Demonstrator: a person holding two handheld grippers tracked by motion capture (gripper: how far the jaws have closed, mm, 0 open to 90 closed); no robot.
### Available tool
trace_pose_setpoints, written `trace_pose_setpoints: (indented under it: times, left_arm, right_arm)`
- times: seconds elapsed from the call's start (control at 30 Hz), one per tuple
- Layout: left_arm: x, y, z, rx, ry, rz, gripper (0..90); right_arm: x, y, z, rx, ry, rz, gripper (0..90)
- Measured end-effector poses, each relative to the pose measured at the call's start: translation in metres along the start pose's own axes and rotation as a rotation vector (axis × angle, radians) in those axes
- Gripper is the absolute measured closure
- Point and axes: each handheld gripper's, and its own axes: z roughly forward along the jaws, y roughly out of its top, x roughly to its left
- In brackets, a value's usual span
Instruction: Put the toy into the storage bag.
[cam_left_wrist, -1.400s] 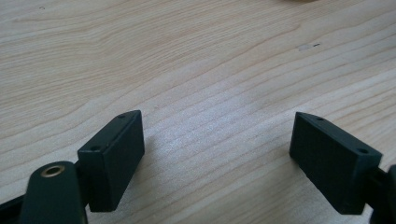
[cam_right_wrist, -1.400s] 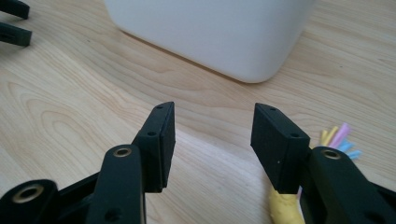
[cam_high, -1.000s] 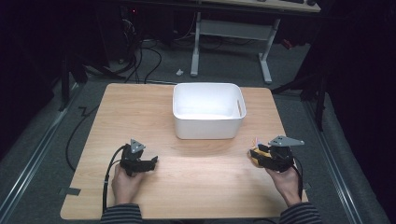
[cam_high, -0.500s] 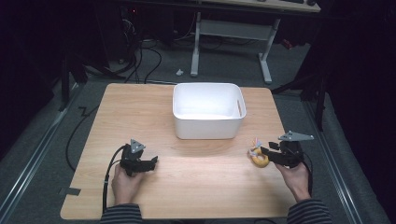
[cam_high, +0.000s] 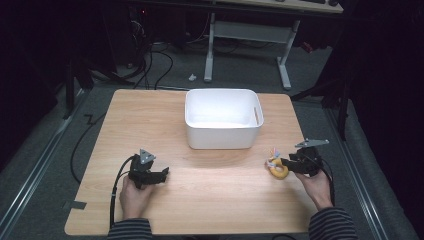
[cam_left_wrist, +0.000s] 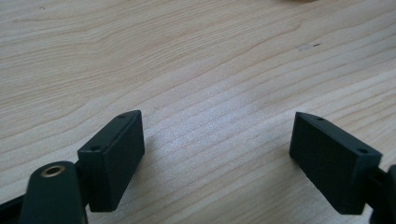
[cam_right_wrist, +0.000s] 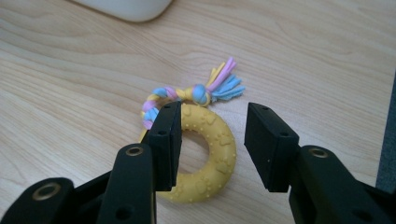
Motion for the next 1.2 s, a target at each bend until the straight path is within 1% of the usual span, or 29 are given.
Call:
trace_pose_setpoints:
  times: [0.03,0.1,0.17,0.37,0.43,0.53,0.6,0.63,0.8,0.97,1.07,1.1,1.2]
  left_arm:
    - [0.0,0.0,0.0,0.0,0.0,0.0,18.2]
    - [0.0,0.0,0.0,0.0,0.0,0.0,18.2]
    - [0.0,0.0,0.0,0.0,0.0,0.0,18.2]
    - [0.0,0.0,0.0,0.0,0.0,0.0,18.2]
    - [0.0,0.0,0.0,0.0,0.0,0.0,18.2]
    - [0.0,0.0,0.0,0.0,0.0,0.0,18.2]
    - [0.0,0.0,0.0,0.0,0.0,0.0,18.2]
    - [0.0,0.0,0.0,0.0,0.0,0.0,18.2]
    - [0.0,0.0,0.0,0.0,0.0,0.0,18.2]
    - [0.0,0.0,0.0,0.0,0.0,0.0,18.2]
    - [0.0,0.0,0.0,0.0,0.0,0.0,18.2]
    - [0.0,0.0,0.0,0.0,0.0,0.0,18.2]
    - [0.0,0.0,0.0,0.0,0.0,0.001,18.2]
  right_arm:
    - [-0.002,0.0,0.005,0.024,-0.001,0.0,57.3]
    - [-0.003,0.001,0.009,0.05,-0.001,0.003,57.3]
    - [-0.004,0.001,0.013,0.068,0.001,0.004,57.3]
    - [-0.007,0.002,0.021,0.118,-0.012,-0.003,57.2]
    - [-0.007,0.002,0.022,0.123,-0.01,-0.003,57.3]
    - [-0.007,0.002,0.025,0.147,-0.008,-0.007,57.3]
    - [-0.007,0.002,0.026,0.152,-0.006,-0.01,57.3]
    - [-0.007,0.002,0.028,0.164,-0.005,-0.015,57.3]
    - [-0.006,0.002,0.032,0.189,-0.005,-0.018,57.4]
    - [-0.006,0.002,0.034,0.197,-0.003,-0.024,58.2]
    - [-0.007,0.002,0.034,0.213,-0.003,-0.035,58.5]
    - [-0.006,0.001,0.036,0.23,-0.012,-0.054,58.7]
    - [-0.006,0.002,0.037,0.235,-0.002,-0.051,61.2]
